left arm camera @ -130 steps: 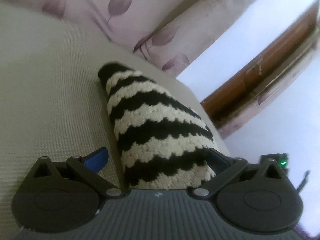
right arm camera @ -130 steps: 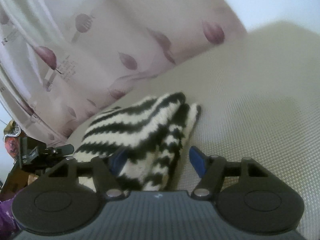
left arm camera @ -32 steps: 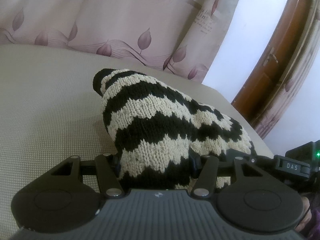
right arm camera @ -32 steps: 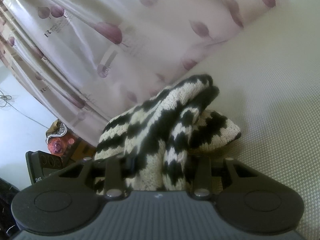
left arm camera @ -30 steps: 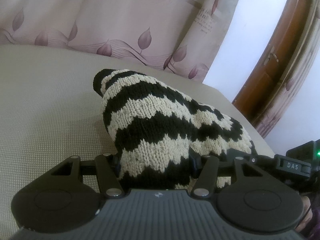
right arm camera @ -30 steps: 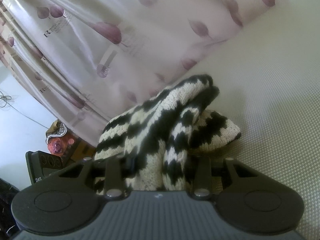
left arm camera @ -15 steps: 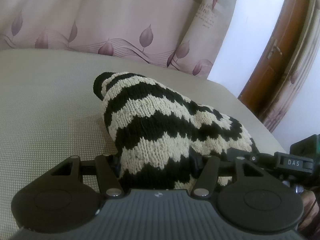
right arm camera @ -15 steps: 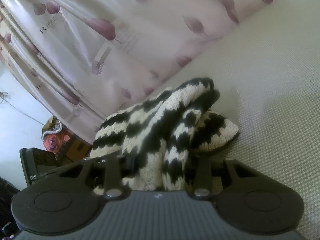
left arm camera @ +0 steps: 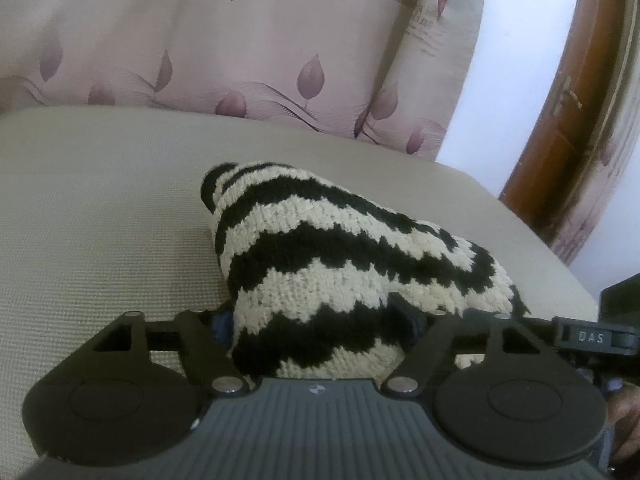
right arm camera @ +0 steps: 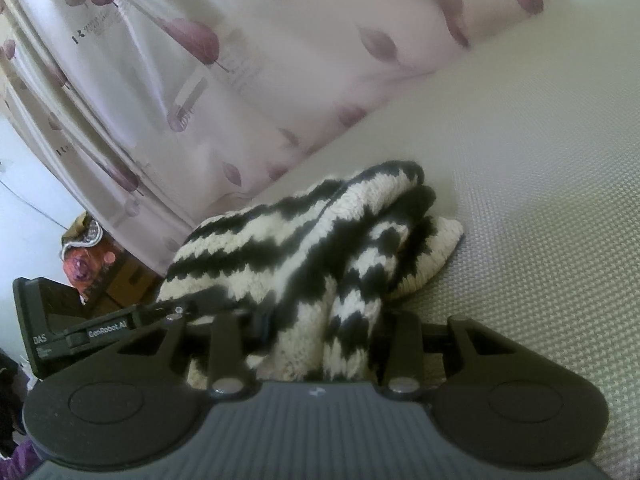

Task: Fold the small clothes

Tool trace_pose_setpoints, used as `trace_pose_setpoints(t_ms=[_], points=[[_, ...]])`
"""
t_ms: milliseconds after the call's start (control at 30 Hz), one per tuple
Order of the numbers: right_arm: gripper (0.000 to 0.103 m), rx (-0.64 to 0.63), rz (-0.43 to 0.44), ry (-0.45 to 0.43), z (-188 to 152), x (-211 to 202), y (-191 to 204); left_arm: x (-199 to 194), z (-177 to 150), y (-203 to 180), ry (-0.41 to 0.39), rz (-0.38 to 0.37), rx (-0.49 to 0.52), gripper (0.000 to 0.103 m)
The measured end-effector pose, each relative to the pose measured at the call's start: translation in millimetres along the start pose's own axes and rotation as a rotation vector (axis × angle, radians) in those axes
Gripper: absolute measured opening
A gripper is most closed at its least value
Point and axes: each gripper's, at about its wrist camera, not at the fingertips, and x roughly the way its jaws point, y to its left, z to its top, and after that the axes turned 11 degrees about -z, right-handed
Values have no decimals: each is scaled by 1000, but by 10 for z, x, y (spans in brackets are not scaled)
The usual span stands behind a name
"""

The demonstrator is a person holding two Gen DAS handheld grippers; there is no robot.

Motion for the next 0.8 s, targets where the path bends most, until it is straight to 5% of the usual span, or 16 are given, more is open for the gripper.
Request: trace_pose_setpoints(t_ms=[233,600,800], points=[[42,-29,-26,-8,-26,-5,3,-24,-42,-81,-34,82,66,99],[51,-91,-68,-46,-71,-31,47,-64,-81,-126,-67,120,86,103],[52,-155,-120,-107,-147,-101,155,-139,-125,-259,-115,204,132,103]])
